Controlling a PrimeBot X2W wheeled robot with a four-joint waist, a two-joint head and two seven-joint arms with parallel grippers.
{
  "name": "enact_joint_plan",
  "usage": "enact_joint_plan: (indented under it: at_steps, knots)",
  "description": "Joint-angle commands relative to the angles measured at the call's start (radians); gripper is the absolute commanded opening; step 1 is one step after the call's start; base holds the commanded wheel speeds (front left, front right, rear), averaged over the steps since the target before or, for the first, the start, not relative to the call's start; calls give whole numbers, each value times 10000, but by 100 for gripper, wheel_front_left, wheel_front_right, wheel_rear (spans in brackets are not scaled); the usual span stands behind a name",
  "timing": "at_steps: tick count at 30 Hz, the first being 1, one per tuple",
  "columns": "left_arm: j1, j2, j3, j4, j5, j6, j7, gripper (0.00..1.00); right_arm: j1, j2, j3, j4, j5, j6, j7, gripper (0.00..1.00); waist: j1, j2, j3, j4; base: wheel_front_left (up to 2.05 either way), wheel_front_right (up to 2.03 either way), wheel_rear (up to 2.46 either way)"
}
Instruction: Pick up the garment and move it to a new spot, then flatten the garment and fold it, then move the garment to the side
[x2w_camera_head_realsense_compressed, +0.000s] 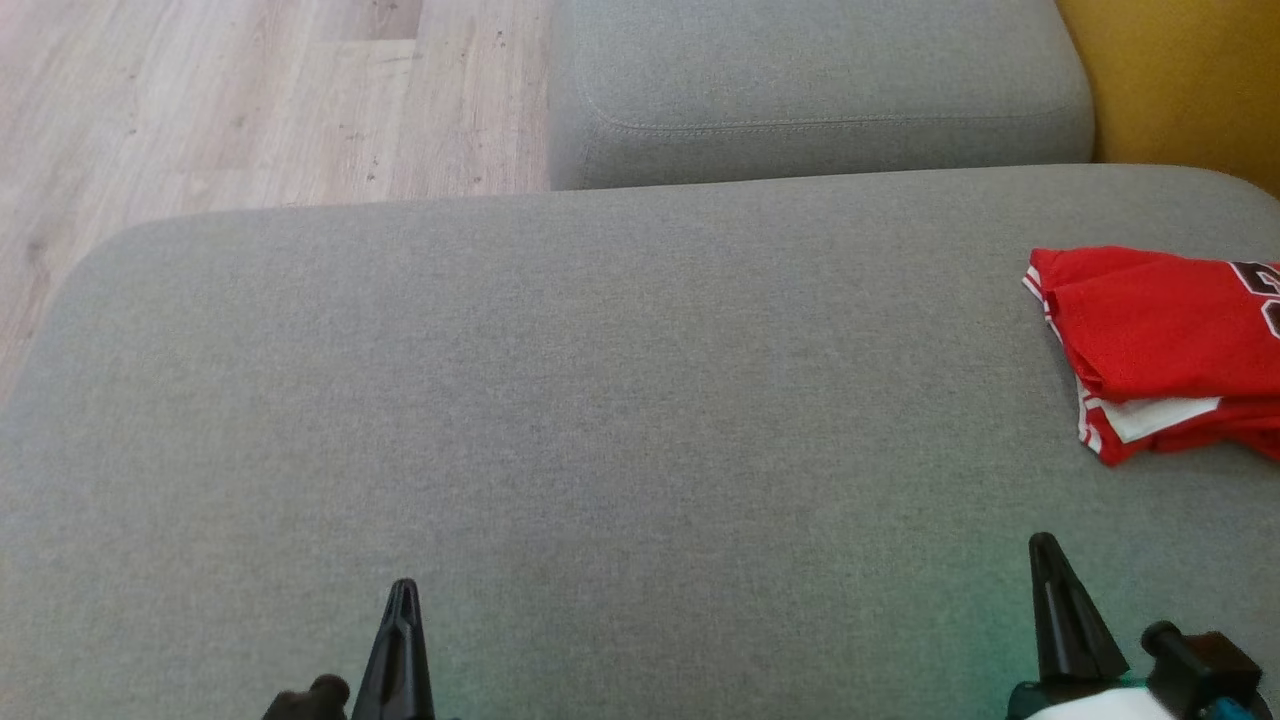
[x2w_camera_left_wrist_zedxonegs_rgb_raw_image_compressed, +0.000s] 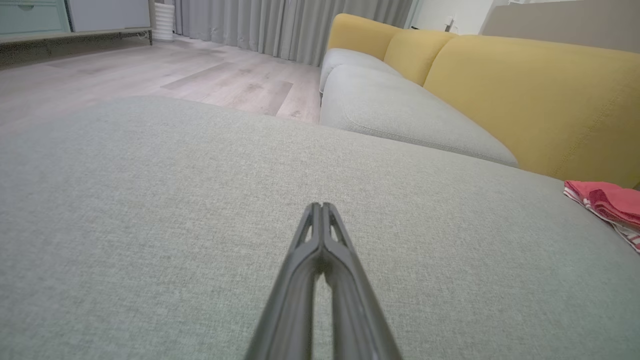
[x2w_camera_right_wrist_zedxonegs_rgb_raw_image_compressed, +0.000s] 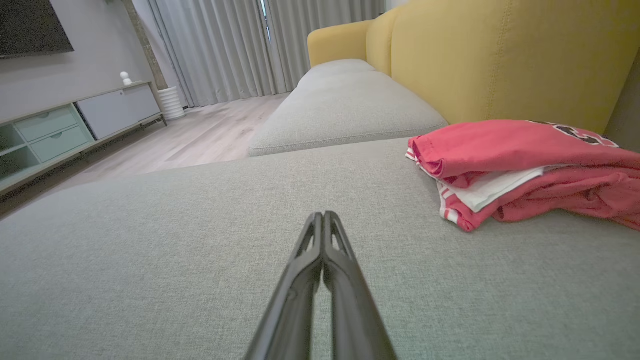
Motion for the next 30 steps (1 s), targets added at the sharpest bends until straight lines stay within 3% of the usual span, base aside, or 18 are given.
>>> enact_joint_plan:
  at_steps: [1, 30]
  knots:
    - [-385, 41, 155, -292, -235, -54, 31, 0, -333, -73, 12, -269, 290, -2, 68, 0, 0, 0, 2, -4, 0, 0, 0]
    - [-980, 186, 808, -94, -3516, -598, 704, 0, -1055, -232, -48, 10, 4028, -4, 744, 0, 0, 0, 55, -109, 0, 0, 0]
